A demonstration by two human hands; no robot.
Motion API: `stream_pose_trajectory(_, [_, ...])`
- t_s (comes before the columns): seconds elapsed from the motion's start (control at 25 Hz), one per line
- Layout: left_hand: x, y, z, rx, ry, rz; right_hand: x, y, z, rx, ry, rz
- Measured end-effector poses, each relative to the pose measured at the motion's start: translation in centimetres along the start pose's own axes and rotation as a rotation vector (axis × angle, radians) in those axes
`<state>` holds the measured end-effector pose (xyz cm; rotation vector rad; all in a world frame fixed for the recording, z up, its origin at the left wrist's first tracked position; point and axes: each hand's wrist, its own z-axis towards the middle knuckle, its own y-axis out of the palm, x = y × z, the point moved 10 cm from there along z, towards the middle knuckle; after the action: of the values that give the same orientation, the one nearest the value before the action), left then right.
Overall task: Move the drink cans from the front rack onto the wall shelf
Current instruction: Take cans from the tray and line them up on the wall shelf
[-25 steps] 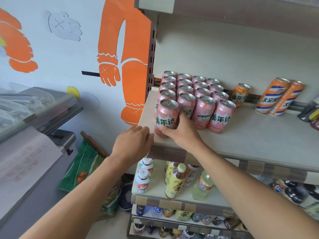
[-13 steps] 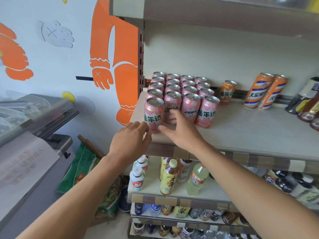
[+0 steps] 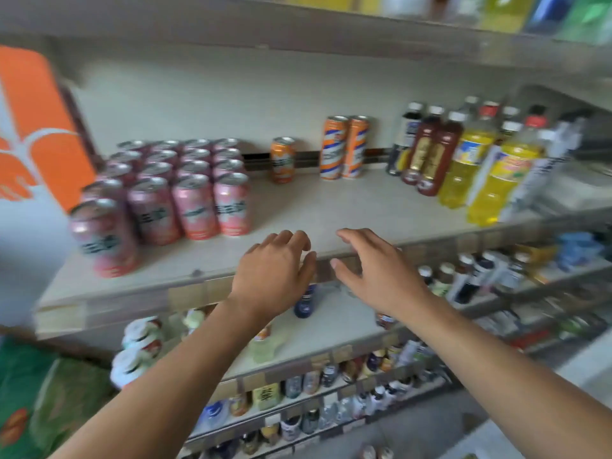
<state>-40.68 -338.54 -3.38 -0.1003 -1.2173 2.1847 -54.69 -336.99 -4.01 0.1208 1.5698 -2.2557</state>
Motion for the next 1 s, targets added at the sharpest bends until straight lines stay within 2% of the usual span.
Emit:
stream_pose_trajectory(0.24, [19.3,9.8,4.3,-0.143,0.276,-0.190,16.3,-8.2,-11.6,0.031,0.360,-0.133])
stream_pose_trajectory(0.4, [32.6,15.6,3.7,-0.252,0.456,-0.309,25.6,-11.9,-21.2,0.049,0.608,-0.173])
stream_pose_trajectory(0.56, [43.1,20.3,1.7,-0.341,0.589,-0.405,32.3,-14.6,-30.1,0.050,0.817,-0.198])
stream_pose_trajectory(0.76, [52.4,25.7,-2.5,-0.503,0.691,-0.464,38.9,-15.4,-40.5,0.075,1.065,-0.122])
stream_pose_trajectory(1.0, [58.0,30.2,-5.2,-0.598,0.757,-0.479,44.6,-13.7,-49.1,0.040,1.286,-0.045])
